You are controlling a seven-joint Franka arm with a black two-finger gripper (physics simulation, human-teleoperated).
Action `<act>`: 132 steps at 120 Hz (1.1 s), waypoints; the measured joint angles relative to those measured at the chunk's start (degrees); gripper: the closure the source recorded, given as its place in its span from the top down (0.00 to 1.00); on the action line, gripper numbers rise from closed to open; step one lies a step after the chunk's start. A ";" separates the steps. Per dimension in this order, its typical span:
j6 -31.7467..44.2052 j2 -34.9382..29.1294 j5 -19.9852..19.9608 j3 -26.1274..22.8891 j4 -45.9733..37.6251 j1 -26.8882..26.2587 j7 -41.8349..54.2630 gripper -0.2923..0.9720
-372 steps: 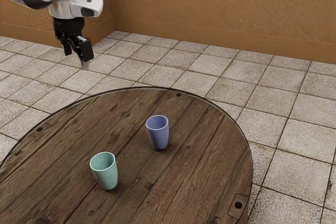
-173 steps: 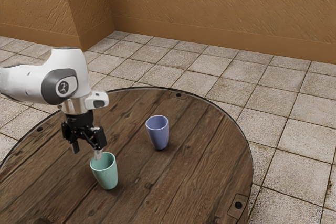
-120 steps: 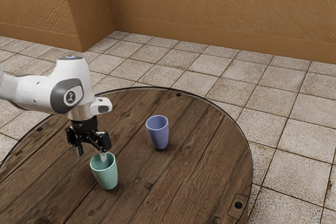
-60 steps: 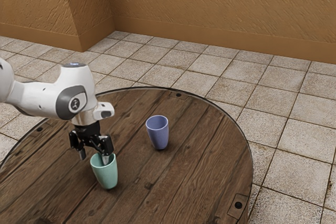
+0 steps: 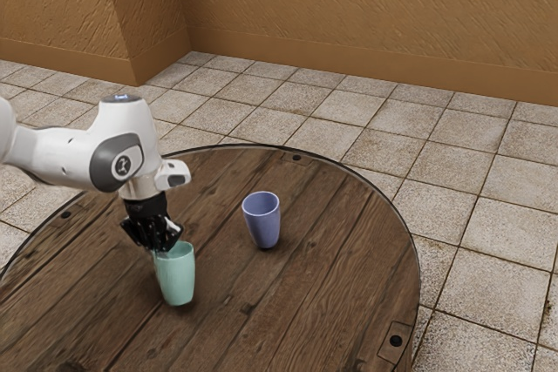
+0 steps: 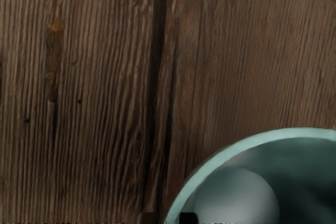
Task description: Place the left cup onto the right cup
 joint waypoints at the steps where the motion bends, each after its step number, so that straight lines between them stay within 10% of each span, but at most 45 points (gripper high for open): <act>1: -0.03 -0.11 0.00 -0.15 0.00 0.08 -0.04 0.18; 132: -3.00 -4.47 5.19 -6.49 17.64 -1.48 -5.26 0.15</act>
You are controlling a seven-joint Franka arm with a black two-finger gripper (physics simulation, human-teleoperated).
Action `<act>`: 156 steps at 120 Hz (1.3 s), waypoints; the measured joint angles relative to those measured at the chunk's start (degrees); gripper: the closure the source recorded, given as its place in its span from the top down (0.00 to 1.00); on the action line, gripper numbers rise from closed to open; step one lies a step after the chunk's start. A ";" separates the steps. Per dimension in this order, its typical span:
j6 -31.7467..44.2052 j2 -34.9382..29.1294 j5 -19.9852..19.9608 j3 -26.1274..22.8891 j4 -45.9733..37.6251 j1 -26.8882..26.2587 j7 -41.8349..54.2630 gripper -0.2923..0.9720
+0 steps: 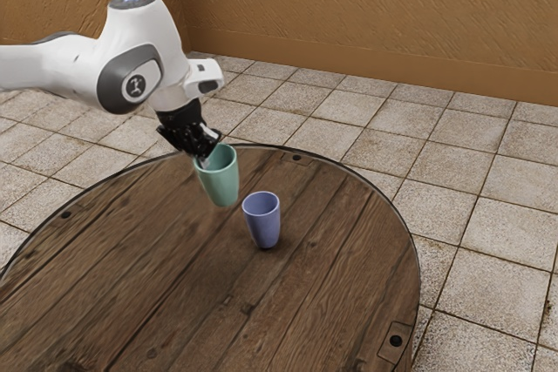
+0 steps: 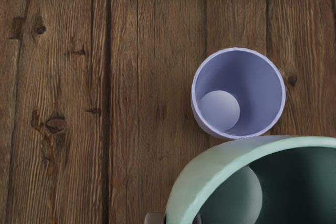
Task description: Place the left cup onto the right cup
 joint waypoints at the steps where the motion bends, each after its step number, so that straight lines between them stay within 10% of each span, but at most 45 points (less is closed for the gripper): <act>1: -0.05 0.09 -0.03 -0.01 0.17 -0.02 -0.02 0.15; 156: -9.77 16.80 -5.12 0.95 18.06 -0.46 -3.21 0.15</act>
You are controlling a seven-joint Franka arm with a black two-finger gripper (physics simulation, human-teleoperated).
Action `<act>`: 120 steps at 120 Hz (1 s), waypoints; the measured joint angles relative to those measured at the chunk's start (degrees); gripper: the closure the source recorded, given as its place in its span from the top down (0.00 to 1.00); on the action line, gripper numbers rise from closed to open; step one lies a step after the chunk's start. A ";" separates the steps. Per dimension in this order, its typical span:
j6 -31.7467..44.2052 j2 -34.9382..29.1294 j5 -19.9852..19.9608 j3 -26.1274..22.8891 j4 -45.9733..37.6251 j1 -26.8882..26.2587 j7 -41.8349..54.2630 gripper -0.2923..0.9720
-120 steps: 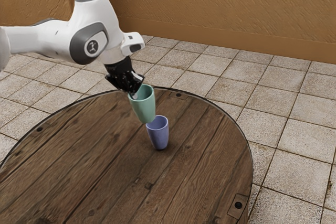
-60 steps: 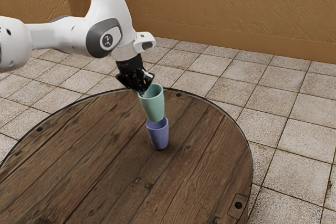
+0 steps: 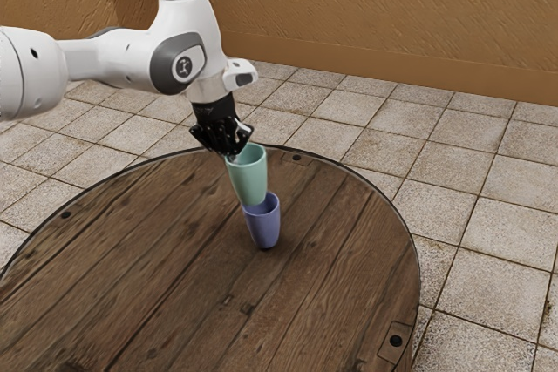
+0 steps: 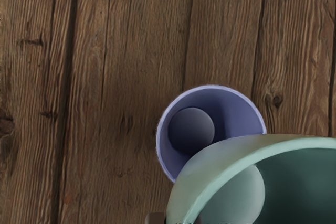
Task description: Place the left cup onto the right cup
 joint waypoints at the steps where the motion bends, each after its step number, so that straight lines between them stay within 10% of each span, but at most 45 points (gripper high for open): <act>1: -0.03 0.05 0.00 0.00 0.05 0.03 0.01 0.15; 120: 0.00 7.32 -1.34 0.38 7.46 1.23 1.87 0.15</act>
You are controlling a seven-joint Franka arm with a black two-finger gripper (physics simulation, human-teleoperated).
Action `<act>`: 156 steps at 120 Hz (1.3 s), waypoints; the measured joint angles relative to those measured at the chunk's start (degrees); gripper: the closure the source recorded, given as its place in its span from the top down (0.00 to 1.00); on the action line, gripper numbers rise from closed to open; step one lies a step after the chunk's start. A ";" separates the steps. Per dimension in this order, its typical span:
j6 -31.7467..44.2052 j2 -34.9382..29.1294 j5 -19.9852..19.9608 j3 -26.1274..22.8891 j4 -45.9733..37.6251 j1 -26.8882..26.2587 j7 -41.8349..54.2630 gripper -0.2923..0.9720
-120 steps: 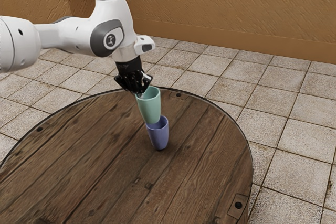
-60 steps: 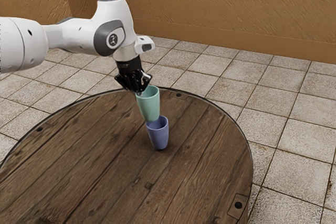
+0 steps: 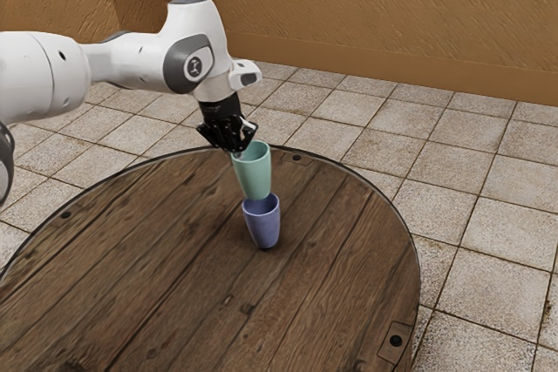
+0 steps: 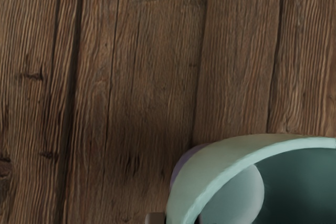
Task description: Place the left cup onto the right cup
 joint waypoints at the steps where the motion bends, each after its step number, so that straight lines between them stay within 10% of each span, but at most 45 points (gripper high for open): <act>1: 0.01 0.00 -0.02 0.00 0.00 0.00 0.00 0.15; 156: -1.48 -0.46 -4.94 -0.09 -3.38 0.16 -2.03 0.15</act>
